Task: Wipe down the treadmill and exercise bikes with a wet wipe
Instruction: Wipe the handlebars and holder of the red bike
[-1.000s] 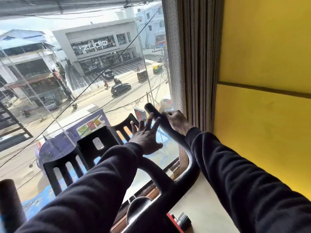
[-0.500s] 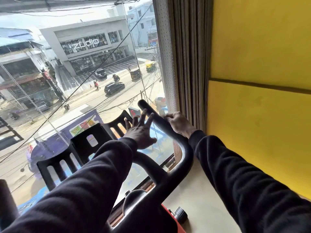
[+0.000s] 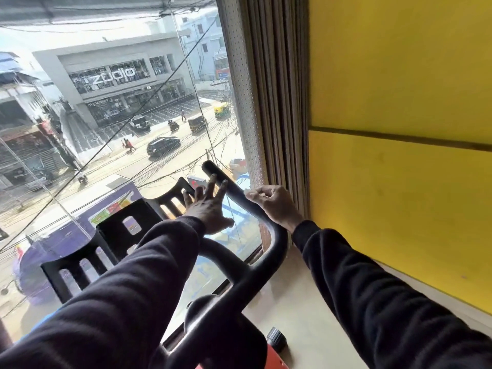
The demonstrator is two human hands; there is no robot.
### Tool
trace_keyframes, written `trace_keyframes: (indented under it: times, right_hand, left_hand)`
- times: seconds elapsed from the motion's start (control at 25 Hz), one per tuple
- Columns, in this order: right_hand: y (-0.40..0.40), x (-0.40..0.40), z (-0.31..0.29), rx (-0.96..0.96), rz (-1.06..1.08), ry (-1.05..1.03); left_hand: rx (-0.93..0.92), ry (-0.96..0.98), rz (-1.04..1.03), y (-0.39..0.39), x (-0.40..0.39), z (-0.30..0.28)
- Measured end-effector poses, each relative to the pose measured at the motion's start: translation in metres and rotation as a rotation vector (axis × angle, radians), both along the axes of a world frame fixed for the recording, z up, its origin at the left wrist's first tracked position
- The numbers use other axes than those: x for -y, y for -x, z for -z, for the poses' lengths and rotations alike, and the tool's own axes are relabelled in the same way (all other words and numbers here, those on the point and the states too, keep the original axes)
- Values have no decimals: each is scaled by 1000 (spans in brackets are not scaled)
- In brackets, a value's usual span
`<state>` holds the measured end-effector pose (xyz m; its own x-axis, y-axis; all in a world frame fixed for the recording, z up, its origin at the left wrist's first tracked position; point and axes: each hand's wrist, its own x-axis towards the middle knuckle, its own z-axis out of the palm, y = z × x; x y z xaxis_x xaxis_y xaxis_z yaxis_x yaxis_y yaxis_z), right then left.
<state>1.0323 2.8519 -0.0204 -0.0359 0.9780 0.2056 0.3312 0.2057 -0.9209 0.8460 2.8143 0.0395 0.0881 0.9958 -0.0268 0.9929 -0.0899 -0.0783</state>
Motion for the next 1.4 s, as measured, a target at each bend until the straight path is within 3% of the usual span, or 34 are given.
trace_keyframes:
  times: [0.12,0.2,0.28,0.4,0.52,0.64,0.76,0.84,0.92,1.08,1.2,1.4]
  right_hand:
    - [2,10,-9,58,30,87]
    - [1,17,-7,75,55,28]
    - [-5,25,-1,-67,81,52]
    - [-10,36,5,-243,112,252]
    - [-5,48,12,-200,289,79]
    - [-8,61,22,-360,354,147]
    - [-6,76,33,-295,430,60]
    - [-3,85,42,-389,448,77]
    - [-4,93,50,-584,417,220]
    - [11,123,61,-739,422,128]
    - [16,131,58,-1022,322,213]
    - [22,169,57,-994,433,163]
  left_hand:
    - [35,62,-54,-15,6,-4]
    - [15,91,-21,-33,16,-1]
    - [-32,80,34,-47,25,5]
    - [-62,17,96,-53,29,12]
    - [-11,-25,183,-49,28,18]
    - [21,-27,218,-46,25,19]
    - [19,-39,275,-49,34,15]
    - [-8,-50,285,-51,40,12]
    - [-33,-60,305,-54,43,12]
    - [85,5,346,-57,45,16]
    - [106,-13,359,-61,51,14]
    - [182,16,362,-64,64,15]
